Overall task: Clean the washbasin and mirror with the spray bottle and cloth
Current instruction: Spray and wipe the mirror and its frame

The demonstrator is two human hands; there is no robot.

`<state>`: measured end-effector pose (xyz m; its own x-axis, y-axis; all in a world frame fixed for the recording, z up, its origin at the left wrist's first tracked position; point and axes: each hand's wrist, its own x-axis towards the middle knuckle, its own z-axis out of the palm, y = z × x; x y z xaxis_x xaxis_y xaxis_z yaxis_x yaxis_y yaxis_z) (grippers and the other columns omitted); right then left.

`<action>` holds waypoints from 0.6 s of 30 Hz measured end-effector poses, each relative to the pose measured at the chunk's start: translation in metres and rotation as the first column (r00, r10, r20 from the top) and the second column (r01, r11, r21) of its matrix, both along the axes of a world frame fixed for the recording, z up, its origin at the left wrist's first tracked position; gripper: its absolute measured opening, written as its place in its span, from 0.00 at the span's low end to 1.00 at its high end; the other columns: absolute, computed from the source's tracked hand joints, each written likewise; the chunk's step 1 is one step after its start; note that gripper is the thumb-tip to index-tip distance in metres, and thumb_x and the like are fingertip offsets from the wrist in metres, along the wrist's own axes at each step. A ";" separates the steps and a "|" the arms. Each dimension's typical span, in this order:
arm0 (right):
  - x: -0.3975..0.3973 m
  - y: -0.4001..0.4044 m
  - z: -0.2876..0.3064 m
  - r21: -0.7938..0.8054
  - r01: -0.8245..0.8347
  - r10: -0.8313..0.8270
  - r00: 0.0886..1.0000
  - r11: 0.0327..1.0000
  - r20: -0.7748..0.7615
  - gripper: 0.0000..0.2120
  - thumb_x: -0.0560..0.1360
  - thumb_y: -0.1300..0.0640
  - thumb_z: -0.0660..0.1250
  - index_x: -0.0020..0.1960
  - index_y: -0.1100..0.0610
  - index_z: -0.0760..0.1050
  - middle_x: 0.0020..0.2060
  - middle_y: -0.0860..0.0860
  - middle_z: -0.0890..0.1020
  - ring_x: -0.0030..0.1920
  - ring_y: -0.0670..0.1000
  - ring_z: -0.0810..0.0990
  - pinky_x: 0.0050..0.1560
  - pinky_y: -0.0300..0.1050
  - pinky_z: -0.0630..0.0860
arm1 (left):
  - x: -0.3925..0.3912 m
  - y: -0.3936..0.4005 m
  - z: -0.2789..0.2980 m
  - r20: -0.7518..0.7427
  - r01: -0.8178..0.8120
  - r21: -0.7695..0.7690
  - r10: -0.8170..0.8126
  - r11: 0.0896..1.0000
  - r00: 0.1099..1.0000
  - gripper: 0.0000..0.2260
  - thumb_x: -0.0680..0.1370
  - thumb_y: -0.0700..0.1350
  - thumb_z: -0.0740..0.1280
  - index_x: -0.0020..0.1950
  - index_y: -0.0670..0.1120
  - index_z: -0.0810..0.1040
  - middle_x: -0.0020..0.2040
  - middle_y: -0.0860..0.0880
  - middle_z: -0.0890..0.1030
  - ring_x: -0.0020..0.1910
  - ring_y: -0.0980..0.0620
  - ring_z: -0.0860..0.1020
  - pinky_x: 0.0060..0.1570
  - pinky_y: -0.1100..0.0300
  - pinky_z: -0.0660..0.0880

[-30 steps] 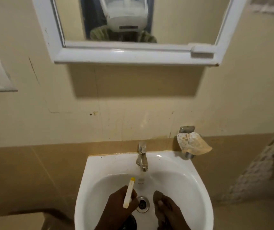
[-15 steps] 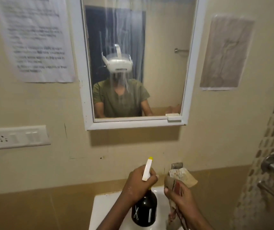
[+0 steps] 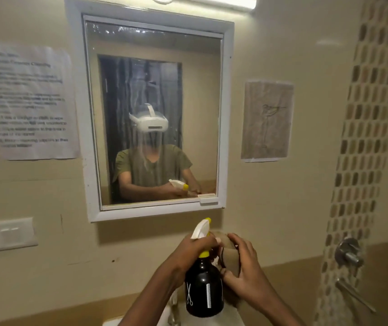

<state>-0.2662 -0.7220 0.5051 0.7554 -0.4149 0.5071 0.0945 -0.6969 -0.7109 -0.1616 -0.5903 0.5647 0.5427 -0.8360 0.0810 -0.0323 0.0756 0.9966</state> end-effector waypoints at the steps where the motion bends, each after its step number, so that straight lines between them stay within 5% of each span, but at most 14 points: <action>1: -0.008 -0.006 0.002 0.023 -0.036 0.035 0.999 0.999 0.035 0.32 0.66 0.49 0.66 0.68 0.41 0.59 0.63 0.40 0.67 0.64 0.39 0.67 0.65 0.37 0.67 | -0.001 -0.004 0.000 -0.016 -0.012 -0.009 0.012 1.000 1.000 0.10 0.67 0.48 0.72 0.43 0.44 0.79 0.40 0.43 0.79 0.38 0.48 0.77 0.44 0.56 0.76; 4: -0.024 -0.021 0.005 0.103 -0.065 0.051 0.990 0.993 0.132 0.39 0.66 0.57 0.77 0.69 0.41 0.60 0.58 0.46 0.74 0.56 0.41 0.74 0.55 0.33 0.72 | -0.004 -0.010 -0.001 -0.073 0.003 -0.035 -0.006 0.999 0.997 0.14 0.67 0.49 0.72 0.48 0.43 0.79 0.42 0.41 0.80 0.43 0.45 0.79 0.47 0.52 0.76; 8: -0.024 -0.028 -0.003 0.161 -0.042 0.012 0.983 0.986 0.184 0.48 0.56 0.43 0.79 0.70 0.32 0.57 0.62 0.38 0.67 0.59 0.35 0.69 0.57 0.36 0.71 | -0.011 -0.014 0.001 -0.084 0.054 -0.064 -0.060 0.996 0.995 0.15 0.67 0.48 0.72 0.49 0.41 0.78 0.43 0.41 0.80 0.42 0.45 0.78 0.46 0.53 0.76; 10: -0.020 -0.026 -0.009 0.254 -0.139 0.077 0.968 0.957 0.238 0.48 0.56 0.44 0.80 0.68 0.29 0.59 0.67 0.35 0.64 0.65 0.37 0.69 0.61 0.42 0.73 | -0.013 -0.017 0.003 -0.077 0.078 -0.080 -0.084 0.994 0.993 0.20 0.68 0.48 0.72 0.53 0.37 0.76 0.45 0.38 0.79 0.44 0.42 0.77 0.49 0.50 0.76; 14: -0.013 -0.016 -0.007 0.339 -0.253 0.122 0.923 0.906 0.365 0.45 0.62 0.54 0.78 0.71 0.37 0.58 0.67 0.50 0.72 0.64 0.48 0.76 0.56 0.41 0.76 | -0.019 -0.020 0.013 -0.082 0.070 -0.085 -0.077 0.994 0.994 0.17 0.68 0.48 0.71 0.52 0.40 0.79 0.45 0.40 0.80 0.42 0.45 0.79 0.45 0.55 0.78; 18: -0.017 -0.014 0.012 0.234 -0.167 0.060 0.912 0.958 0.406 0.36 0.69 0.65 0.74 0.65 0.34 0.66 0.58 0.38 0.78 0.59 0.43 0.78 0.52 0.34 0.75 | -0.026 -0.023 0.023 -0.039 0.058 -0.114 -0.063 0.992 0.997 0.12 0.70 0.48 0.70 0.50 0.43 0.80 0.45 0.42 0.81 0.43 0.47 0.80 0.46 0.56 0.78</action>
<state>-0.2827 -0.7356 0.5167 0.5685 -0.4943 0.6576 0.4691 -0.4619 -0.7527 -0.1871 -0.6132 0.5880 0.4961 -0.8544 0.1544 0.0180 0.1880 0.9820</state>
